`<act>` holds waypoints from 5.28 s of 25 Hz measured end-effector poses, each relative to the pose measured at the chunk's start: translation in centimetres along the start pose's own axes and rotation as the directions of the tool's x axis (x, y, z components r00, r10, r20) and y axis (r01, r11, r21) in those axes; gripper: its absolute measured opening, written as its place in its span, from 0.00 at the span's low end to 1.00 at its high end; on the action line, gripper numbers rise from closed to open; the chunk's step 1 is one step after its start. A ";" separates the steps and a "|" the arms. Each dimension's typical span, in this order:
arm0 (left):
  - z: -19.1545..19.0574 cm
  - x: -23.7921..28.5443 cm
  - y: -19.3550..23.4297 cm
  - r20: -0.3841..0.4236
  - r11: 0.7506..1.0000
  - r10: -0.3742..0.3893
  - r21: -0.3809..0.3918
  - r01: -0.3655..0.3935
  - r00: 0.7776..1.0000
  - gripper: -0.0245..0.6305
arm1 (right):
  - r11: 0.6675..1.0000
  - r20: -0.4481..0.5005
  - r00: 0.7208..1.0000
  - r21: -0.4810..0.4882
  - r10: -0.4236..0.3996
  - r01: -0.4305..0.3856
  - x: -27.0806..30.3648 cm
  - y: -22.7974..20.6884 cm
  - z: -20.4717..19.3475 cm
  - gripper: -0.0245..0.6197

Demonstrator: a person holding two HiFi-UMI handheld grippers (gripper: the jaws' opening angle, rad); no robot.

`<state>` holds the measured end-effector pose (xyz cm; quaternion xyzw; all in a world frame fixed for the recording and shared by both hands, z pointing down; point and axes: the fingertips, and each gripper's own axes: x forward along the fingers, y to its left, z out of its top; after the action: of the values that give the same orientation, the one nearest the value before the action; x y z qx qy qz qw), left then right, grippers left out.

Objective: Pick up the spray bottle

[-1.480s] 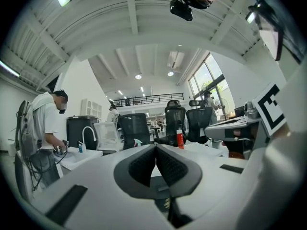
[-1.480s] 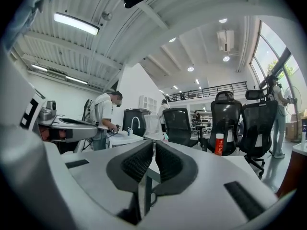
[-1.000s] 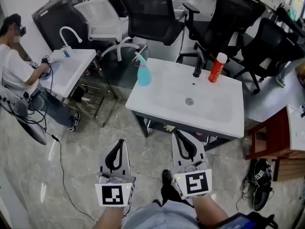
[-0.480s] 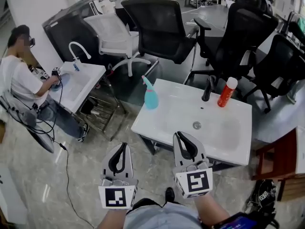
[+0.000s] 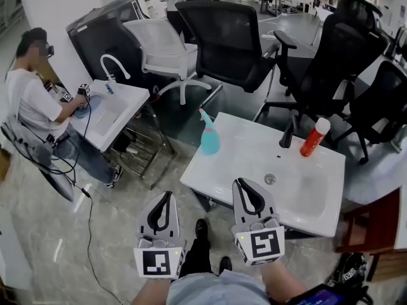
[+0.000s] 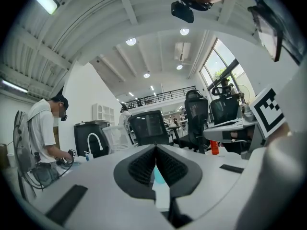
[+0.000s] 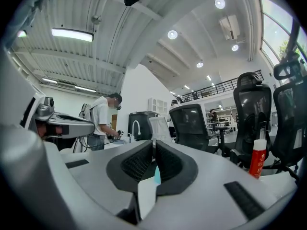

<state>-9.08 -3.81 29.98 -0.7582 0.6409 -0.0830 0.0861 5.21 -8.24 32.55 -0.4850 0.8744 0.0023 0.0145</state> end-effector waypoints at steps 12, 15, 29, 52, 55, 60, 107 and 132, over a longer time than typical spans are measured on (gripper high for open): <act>-3.7 7.4 3.5 -0.031 1.000 -0.025 -0.008 0.024 0.999 0.06 | 1.000 -0.061 0.998 -0.025 -0.013 0.012 6.5 -2.1 -2.3 0.10; -4.2 9.7 4.5 -0.036 0.999 -0.040 -0.016 0.039 0.999 0.06 | 1.000 -0.068 0.998 -0.026 -0.008 0.006 9.2 -2.3 -3.0 0.12; -7.2 18.0 9.5 -0.102 0.994 -0.079 -0.090 0.070 0.992 0.06 | 0.997 -0.190 0.978 0.015 0.083 -0.082 19.1 -1.6 -7.3 0.55; -11.2 27.9 13.4 -0.164 0.988 -0.134 -0.101 0.119 0.977 0.06 | 0.999 -0.282 0.959 0.032 0.015 -0.006 28.9 -5.3 -12.0 0.52; -11.6 28.4 13.8 -0.177 0.989 -0.135 -0.090 0.121 0.975 0.06 | 1.000 -0.276 0.961 0.026 0.007 0.000 29.6 -5.6 -12.4 0.50; -12.6 29.0 14.1 -0.191 0.988 -0.139 -0.086 0.125 0.972 0.06 | 1.000 -0.271 0.962 0.027 -0.001 0.009 30.5 -5.9 -12.8 0.49; -13.5 30.2 14.8 -0.219 0.989 -0.129 -0.102 0.109 0.967 0.06 | 1.000 -0.278 0.960 0.028 0.002 0.006 32.0 -5.8 -13.7 0.39; -13.0 30.7 14.5 -0.192 0.987 -0.143 -0.100 0.126 0.971 0.06 | 1.000 -0.265 0.964 -0.004 -0.009 0.008 31.7 -6.0 -12.6 0.33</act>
<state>-20.93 -36.80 39.70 -0.7909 0.5965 -0.1357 -0.0171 -6.75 -38.57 44.35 -0.4849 0.8663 -0.0614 -0.1032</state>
